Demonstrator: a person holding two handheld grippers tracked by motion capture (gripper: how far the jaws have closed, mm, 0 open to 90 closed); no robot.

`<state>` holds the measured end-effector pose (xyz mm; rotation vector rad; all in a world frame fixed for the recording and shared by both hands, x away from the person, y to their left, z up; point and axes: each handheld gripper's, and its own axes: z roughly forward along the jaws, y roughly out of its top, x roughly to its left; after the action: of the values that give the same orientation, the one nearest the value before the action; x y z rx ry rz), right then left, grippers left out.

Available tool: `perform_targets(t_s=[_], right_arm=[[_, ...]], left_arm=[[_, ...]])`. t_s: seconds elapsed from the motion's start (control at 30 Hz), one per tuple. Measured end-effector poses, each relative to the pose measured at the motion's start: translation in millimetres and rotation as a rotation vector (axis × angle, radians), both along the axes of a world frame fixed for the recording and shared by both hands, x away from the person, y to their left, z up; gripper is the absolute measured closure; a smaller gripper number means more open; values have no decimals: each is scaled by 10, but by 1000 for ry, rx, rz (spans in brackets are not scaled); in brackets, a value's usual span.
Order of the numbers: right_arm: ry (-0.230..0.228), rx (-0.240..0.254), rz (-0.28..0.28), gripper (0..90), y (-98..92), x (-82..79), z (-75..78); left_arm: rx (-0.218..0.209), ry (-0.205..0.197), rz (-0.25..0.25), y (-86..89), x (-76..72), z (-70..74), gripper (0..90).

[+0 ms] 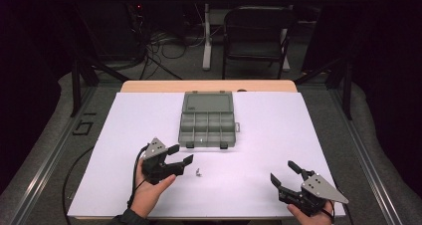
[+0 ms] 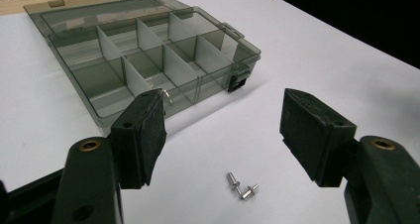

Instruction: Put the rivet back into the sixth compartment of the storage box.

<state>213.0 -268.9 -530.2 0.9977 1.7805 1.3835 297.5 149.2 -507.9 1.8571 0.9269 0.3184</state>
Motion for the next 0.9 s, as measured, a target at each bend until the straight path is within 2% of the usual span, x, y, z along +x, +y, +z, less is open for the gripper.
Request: perform_targets(t_s=[0.33, 0.43, 0.5, 0.9], right_arm=[[2, -2, 2, 281, -5, 1, 3], [-3, -2, 2, 280, -4, 1, 3], [0, -3, 5, 281, -7, 2, 5], [-2, -3, 7, 280, -4, 3, 5]], left_arm=[[20, 12, -11, -38, -70, -148, 400], [32, 28, -14, -46, -84, -204, 427], [25, 36, -11, -58, -87, -246, 447], [89, 83, -24, -142, -43, -435, 578]])
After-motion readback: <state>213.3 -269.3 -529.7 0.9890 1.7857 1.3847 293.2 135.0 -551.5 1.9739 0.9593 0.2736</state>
